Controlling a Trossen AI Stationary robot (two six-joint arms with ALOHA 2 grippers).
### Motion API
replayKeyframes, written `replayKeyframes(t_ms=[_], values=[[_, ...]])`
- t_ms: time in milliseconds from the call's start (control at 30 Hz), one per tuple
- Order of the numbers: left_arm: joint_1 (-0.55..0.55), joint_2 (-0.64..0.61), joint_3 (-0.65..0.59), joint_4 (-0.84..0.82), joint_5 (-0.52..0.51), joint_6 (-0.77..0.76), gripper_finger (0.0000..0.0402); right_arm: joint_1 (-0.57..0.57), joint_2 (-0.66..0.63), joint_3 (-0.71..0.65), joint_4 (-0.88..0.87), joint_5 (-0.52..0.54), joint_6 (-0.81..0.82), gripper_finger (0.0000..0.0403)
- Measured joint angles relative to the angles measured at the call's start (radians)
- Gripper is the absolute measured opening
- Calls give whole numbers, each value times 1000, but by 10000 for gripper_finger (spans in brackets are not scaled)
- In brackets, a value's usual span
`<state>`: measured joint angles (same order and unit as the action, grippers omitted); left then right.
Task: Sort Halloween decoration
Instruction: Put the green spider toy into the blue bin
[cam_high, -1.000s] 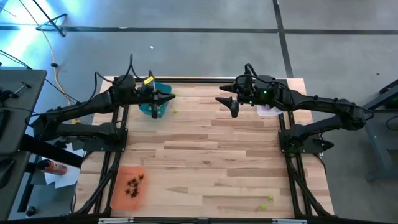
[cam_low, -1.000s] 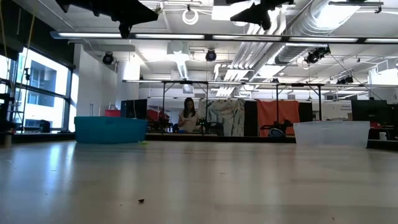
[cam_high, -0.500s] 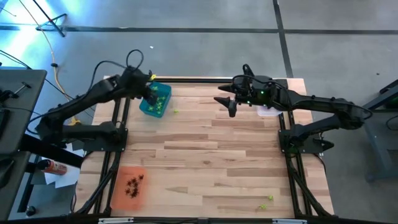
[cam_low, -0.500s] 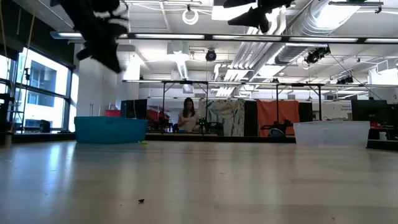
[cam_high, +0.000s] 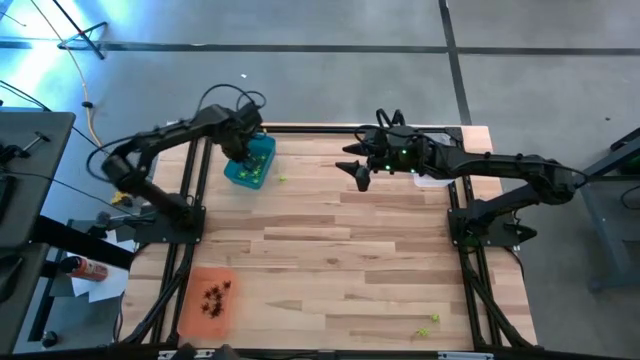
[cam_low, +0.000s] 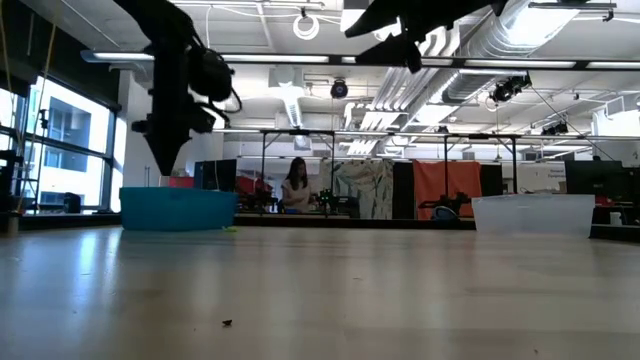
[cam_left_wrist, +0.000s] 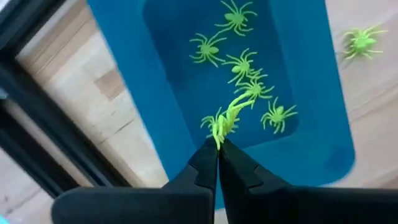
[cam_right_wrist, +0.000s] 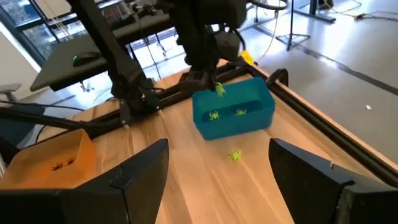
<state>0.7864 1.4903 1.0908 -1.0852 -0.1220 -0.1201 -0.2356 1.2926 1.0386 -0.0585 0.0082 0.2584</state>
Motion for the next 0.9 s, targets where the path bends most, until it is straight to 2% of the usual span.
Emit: replayKeyframes(t_ms=[333,700,900], values=[[0,226,13,-18,-16,54,0,1,2,0,-3,0,25,271],[0,296,13,41,-21,93,5,1,2,0,-3,0,37,271],[0,297,13,58,-23,91,38,1,2,0,-3,0,30,271]])
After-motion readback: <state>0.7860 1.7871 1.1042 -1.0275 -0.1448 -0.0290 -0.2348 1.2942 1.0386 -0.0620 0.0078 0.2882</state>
